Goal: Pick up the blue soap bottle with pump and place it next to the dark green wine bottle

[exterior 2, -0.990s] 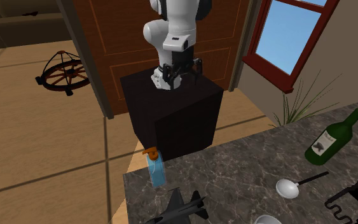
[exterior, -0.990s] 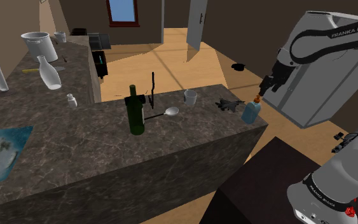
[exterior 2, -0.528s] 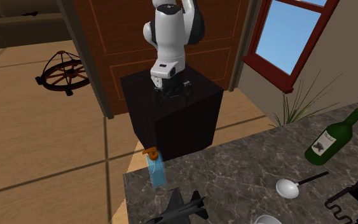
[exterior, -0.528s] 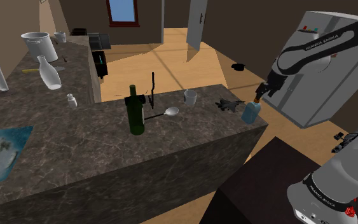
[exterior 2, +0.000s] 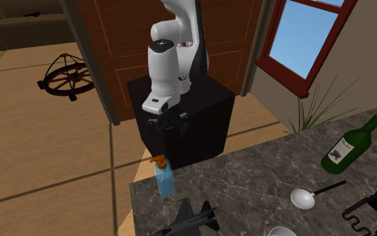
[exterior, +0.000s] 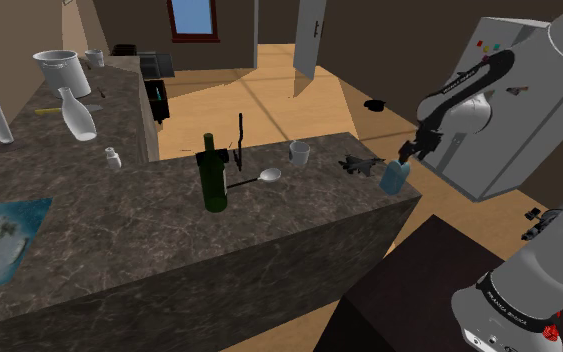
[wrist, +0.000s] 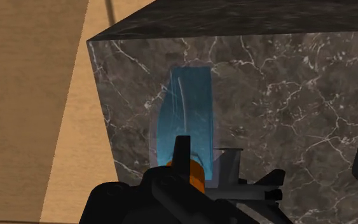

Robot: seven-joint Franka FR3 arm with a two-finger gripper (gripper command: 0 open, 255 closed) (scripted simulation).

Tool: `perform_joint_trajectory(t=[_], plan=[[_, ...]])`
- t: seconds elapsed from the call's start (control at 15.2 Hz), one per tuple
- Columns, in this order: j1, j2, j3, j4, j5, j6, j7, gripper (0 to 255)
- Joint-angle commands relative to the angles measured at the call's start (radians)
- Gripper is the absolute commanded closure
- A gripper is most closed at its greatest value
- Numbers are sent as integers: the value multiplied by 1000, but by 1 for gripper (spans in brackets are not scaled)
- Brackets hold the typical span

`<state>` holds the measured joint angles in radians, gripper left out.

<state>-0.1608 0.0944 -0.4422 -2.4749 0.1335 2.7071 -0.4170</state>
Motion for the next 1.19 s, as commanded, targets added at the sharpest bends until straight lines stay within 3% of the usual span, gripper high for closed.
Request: perform_joint_trajectory(t=[0.0, 0.26, 0.79, 1.12], plan=[[-25, 86, 15, 42, 96, 42, -75, 0], [-124, 245, 87, 147, 250, 96, -203, 0], [-198, 367, 175, 203, 339, 163, -273, 0], [-199, 367, 175, 203, 338, 163, -273, 0]])
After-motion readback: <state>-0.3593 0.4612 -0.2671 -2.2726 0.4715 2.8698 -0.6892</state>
